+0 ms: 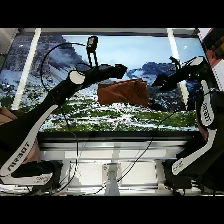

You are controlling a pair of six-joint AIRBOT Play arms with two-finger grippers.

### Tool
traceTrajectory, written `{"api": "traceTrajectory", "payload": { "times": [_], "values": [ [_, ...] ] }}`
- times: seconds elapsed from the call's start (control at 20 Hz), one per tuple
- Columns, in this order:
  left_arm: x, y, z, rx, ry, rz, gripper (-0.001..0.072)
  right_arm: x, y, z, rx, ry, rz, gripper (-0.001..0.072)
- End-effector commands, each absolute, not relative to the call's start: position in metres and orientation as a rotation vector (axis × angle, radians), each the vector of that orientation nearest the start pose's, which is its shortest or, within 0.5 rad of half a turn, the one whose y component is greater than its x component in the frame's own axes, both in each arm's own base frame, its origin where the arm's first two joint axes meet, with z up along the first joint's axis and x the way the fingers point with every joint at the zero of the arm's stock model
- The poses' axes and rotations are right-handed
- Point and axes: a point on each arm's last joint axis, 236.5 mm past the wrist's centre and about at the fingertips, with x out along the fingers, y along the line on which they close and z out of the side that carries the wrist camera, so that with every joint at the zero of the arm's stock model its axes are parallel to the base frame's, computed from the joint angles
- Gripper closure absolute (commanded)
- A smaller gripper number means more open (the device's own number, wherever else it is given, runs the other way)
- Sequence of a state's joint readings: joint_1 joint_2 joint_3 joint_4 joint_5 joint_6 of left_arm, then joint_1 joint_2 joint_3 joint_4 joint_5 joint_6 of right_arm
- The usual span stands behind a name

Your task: Fold the clothes and pants, and hang the long-sleeved shirts on hangers.

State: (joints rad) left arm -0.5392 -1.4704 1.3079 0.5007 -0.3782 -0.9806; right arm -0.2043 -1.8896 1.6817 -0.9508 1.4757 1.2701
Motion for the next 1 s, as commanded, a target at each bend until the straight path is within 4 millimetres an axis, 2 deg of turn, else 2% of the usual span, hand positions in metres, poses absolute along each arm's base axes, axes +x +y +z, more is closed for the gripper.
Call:
{"api": "traceTrajectory", "payload": {
  "times": [0.0,0.1,0.3,0.5,0.65,0.8,0.95],
  "values": [
    [0.451,-0.359,0.135,-0.377,0.553,-0.769,0.0002,0.457,0.059,-0.056,0.429,1.486,0.527,0.0012],
    [0.451,-0.360,0.135,-0.377,0.553,-0.769,0.0002,0.462,0.071,-0.058,0.392,1.471,0.530,0.0011],
    [0.451,-0.360,0.135,-0.377,0.553,-0.769,0.0002,0.456,0.092,-0.067,0.280,1.504,0.546,0.0012],
    [0.451,-0.360,0.135,-0.377,0.553,-0.769,0.0002,0.464,0.076,-0.084,0.143,1.504,0.420,0.0011],
    [0.451,-0.360,0.135,-0.376,0.552,-0.769,0.0002,0.476,0.072,-0.086,0.161,1.470,0.367,0.0013],
    [0.451,-0.360,0.135,-0.377,0.553,-0.769,0.0002,0.468,0.076,-0.101,0.200,1.524,0.366,0.0013],
    [0.451,-0.360,0.135,-0.377,0.553,-0.769,0.0002,0.454,0.099,-0.115,0.310,1.597,0.443,0.0013]
  ]
}}
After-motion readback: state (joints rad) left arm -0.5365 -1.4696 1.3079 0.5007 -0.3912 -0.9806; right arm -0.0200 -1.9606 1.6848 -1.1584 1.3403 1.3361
